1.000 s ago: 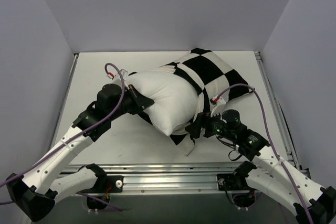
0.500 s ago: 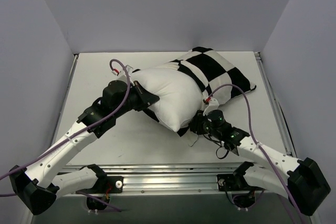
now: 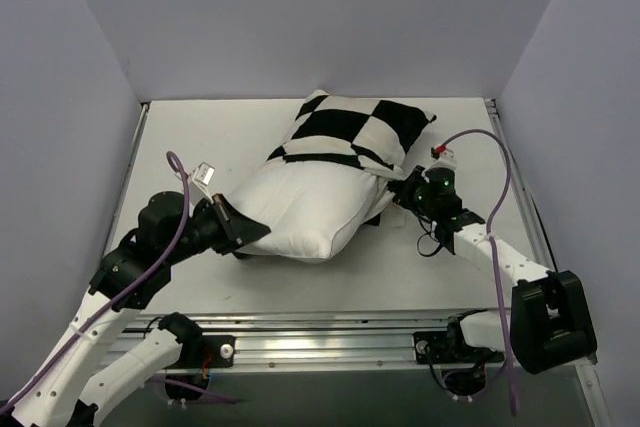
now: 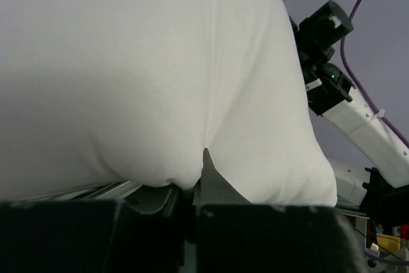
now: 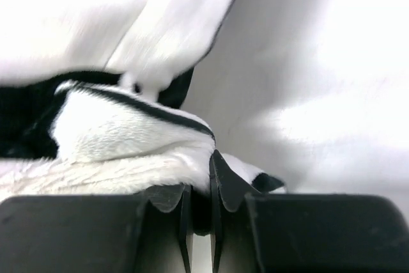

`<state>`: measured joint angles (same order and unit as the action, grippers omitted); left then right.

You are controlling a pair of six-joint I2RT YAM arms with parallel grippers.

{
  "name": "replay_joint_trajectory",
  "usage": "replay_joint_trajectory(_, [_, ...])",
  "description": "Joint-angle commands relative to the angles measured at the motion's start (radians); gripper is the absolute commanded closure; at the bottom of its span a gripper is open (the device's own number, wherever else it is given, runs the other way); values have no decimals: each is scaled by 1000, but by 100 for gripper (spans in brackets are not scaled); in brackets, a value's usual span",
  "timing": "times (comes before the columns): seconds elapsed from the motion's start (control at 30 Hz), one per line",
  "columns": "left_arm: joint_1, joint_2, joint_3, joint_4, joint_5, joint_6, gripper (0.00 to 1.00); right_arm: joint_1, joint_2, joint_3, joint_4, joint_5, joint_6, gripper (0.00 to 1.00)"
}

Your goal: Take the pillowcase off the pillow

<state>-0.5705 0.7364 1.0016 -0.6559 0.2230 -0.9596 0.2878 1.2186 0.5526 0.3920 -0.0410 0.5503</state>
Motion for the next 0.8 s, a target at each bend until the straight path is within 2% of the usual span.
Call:
replay_joint_trajectory(0.0, [23,-110,-61,-60,124,7,98,-121,44,82,-74,116,-4,100])
replay_joint_trajectory(0.1, [23,-178,-164,-53,148,-45,98,-113,50,109,-108,6,-36,100])
replay_joint_trajectory(0.13, [21,-196,-238,-39,160,-60,98,-108,45,109,-114,-50,-35,95])
replay_joint_trajectory(0.2, [21,-233,-296,-13,167,-87,98,-70,9,104,-146,-85,-36,86])
replay_joint_trajectory(0.23, [21,-236,-328,-5,162,-87,98,-52,-7,104,-163,-91,-41,75])
replay_joint_trajectory(0.27, [23,-224,-336,-1,158,-71,96,-29,-46,104,-183,-85,-46,70])
replay_joint_trajectory(0.33, [23,-186,-330,-4,154,-36,63,43,-88,115,-257,-62,-65,61])
replay_joint_trajectory(0.37, [21,-127,-292,-16,151,28,44,66,-131,131,-287,-34,-73,57])
replay_joint_trajectory(0.4, [21,-94,-255,-74,126,65,27,83,-155,139,-339,-25,-81,55])
replay_joint_trajectory(0.43, [21,-31,-209,-115,93,150,5,105,-175,147,-364,-20,-87,49])
replay_joint_trajectory(0.47, [21,-7,-116,-158,61,188,3,111,-221,161,-386,-16,-101,46])
replay_joint_trajectory(0.5, [23,15,-71,-218,0,214,6,113,-243,168,-442,-13,-108,43])
replay_joint_trajectory(0.6, [31,67,79,-257,-46,289,6,120,-316,205,-514,-2,-154,36])
replay_joint_trajectory(0.77, [34,141,256,-283,8,332,6,123,-375,257,-553,-49,-234,23])
